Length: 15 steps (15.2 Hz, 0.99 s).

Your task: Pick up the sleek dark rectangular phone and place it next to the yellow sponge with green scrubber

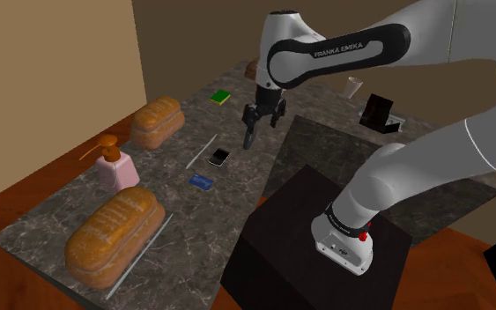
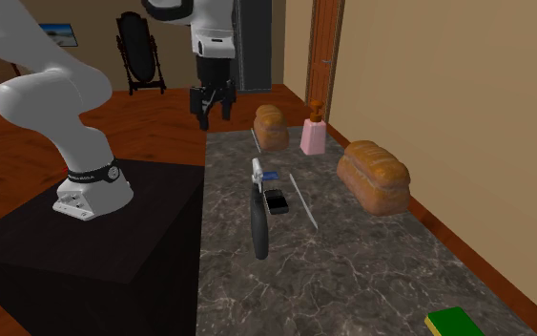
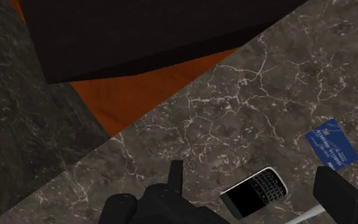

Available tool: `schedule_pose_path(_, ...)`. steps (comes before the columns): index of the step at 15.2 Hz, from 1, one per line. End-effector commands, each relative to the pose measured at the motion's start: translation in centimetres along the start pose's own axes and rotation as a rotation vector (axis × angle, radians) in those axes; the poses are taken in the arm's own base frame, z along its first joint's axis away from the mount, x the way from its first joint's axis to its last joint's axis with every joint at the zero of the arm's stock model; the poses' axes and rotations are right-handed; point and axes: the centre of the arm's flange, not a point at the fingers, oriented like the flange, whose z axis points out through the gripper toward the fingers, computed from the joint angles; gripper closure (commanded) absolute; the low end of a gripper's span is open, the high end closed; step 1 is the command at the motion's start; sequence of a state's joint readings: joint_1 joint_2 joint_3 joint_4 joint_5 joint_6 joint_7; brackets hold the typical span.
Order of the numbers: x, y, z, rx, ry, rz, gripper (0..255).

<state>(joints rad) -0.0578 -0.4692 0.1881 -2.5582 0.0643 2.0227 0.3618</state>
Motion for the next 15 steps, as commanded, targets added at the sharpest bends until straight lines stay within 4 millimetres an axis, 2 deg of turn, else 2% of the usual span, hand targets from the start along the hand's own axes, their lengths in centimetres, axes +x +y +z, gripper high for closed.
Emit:
schedule_pose_path(1, 1.1, -0.8, 2.3, 0.015, 0.005, 0.084, 0)
schedule_pose_path(8, 6.1, -3.2, 9.2, 0.063, 0.015, 0.356, 0)
schedule_pose_path(15, 11.6, -4.6, 16.0, 0.111, 0.025, 0.628, 0)
